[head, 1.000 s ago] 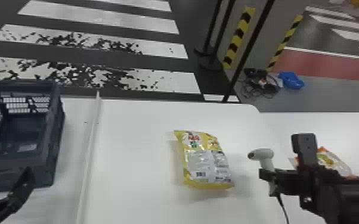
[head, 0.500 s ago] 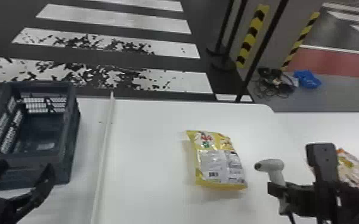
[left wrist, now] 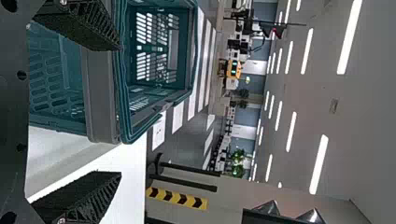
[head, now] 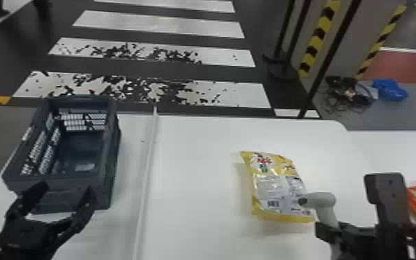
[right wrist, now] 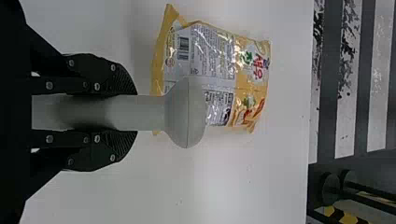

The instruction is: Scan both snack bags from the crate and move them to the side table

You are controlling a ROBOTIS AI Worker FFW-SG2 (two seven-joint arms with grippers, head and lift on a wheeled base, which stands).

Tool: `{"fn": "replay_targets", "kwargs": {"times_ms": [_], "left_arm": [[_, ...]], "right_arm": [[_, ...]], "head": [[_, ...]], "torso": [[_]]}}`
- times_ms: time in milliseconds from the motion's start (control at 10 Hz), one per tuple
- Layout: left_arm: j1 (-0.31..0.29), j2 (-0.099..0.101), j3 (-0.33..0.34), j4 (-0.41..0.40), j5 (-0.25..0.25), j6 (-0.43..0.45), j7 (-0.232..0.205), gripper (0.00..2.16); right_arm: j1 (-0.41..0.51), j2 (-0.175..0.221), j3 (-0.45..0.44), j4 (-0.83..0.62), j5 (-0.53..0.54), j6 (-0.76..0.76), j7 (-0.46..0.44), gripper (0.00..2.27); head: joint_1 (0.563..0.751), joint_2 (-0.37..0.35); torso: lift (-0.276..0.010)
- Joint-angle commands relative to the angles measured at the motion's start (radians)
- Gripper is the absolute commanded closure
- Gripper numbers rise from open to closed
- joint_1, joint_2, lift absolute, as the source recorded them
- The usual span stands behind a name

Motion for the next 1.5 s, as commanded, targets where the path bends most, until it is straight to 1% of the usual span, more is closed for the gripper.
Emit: {"fn": "replay_targets", "kwargs": {"times_ms": [0, 200, 400, 600, 800, 1200, 1400], "left_arm": [[-0.003, 0.000, -0.003, 0.003, 0.003, -0.001, 0.000, 0.04], [-0.003, 0.005, -0.003, 0.004, 0.006, -0.004, 0.000, 0.04], [-0.003, 0.008, -0.002, 0.004, 0.008, -0.007, 0.000, 0.04], [-0.002, 0.008, -0.002, 0.003, 0.008, -0.007, 0.000, 0.04], [0.001, 0.008, -0.002, 0.001, 0.008, -0.007, 0.000, 0.04], [0.003, 0.006, 0.000, 0.001, 0.008, -0.010, 0.000, 0.04], [0.003, 0.006, 0.000, 0.001, 0.008, -0.010, 0.000, 0.04]], "right_arm": [[-0.001, 0.003, 0.069, 0.002, 0.035, -0.013, -0.008, 2.23], [-0.021, 0.007, 0.147, 0.014, 0.075, -0.009, -0.025, 2.23], [-0.030, 0.016, 0.196, 0.023, 0.098, -0.009, -0.037, 2.23], [-0.033, 0.028, 0.221, 0.031, 0.107, -0.009, -0.040, 2.23], [-0.038, 0.028, 0.231, 0.054, 0.116, -0.019, -0.043, 2.23], [-0.038, 0.028, 0.231, 0.058, 0.115, -0.025, -0.048, 2.23], [-0.038, 0.026, 0.218, 0.051, 0.116, -0.025, -0.049, 2.23]], "head": [[0.695, -0.088], [0.695, -0.056], [0.695, -0.019], [0.695, 0.004], [0.695, 0.022], [0.695, 0.025], [0.695, 0.024]], "torso": [[-0.099], [-0.099], [-0.099], [-0.099], [-0.099], [-0.099], [-0.099]]}}
